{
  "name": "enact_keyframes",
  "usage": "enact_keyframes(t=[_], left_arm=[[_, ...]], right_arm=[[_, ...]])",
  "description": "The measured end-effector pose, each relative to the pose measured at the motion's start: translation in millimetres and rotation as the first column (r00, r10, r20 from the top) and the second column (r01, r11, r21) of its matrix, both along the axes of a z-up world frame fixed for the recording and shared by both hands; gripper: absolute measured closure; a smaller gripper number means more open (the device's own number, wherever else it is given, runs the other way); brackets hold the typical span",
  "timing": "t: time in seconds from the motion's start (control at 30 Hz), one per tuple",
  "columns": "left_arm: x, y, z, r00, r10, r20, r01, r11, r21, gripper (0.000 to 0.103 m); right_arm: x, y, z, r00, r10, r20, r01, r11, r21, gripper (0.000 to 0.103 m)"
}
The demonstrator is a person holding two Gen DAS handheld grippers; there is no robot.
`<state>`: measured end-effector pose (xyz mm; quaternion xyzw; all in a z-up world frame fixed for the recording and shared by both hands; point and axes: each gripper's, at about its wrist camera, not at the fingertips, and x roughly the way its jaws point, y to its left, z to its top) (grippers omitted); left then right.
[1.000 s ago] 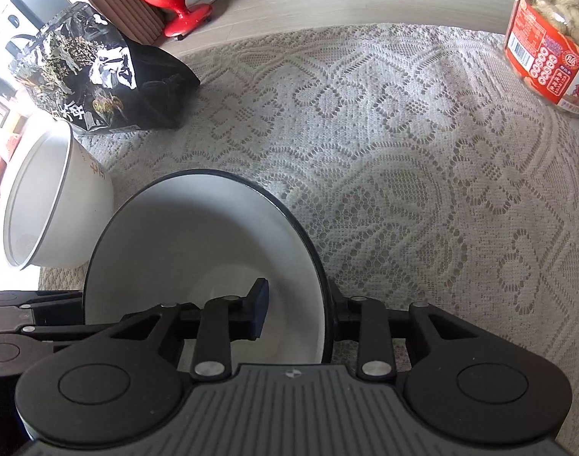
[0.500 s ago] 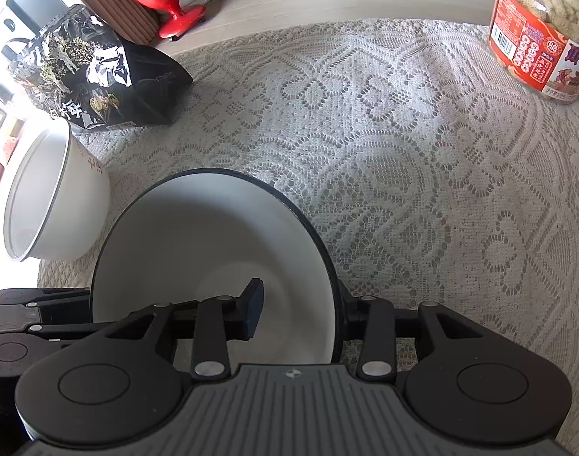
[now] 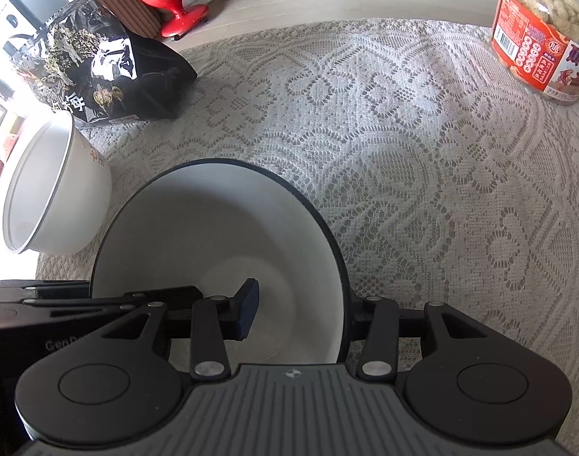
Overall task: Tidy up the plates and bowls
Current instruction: 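Lift the blue bowl with the left gripper and carry it toward the stack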
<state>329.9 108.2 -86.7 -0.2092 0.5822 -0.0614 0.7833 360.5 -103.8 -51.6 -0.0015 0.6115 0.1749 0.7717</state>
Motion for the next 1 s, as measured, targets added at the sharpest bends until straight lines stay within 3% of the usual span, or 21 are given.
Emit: enact_keyframes(t=[0.1, 0.3, 0.47, 0.57, 1.0], left_arm=[[2, 4, -3, 0.999, 0.034, 0.016, -0.033, 0.999, -0.029, 0.086], [0, -8, 2, 0.999, -0.013, 0.049, 0.012, 1.0, 0.028, 0.083], [0, -6, 1, 0.999, 0.004, 0.048, -0.005, 1.0, 0.021, 0.083], [-2, -9, 2, 0.998, -0.008, 0.06, 0.007, 1.0, 0.028, 0.078], [2, -13, 3, 0.999, 0.005, 0.037, -0.007, 0.999, 0.05, 0.076]], right_arm=[[-3, 2, 0, 1.0, 0.002, 0.013, -0.002, 1.0, -0.008, 0.059], [0, -2, 0, 1.0, -0.019, 0.0, 0.019, 1.0, 0.012, 0.059], [-2, 2, -1, 1.0, -0.021, 0.012, 0.021, 1.0, -0.012, 0.058], [-1, 0, -1, 1.0, -0.028, 0.015, 0.028, 0.999, -0.016, 0.061], [0, -2, 0, 1.0, -0.023, 0.013, 0.023, 1.0, -0.011, 0.063]])
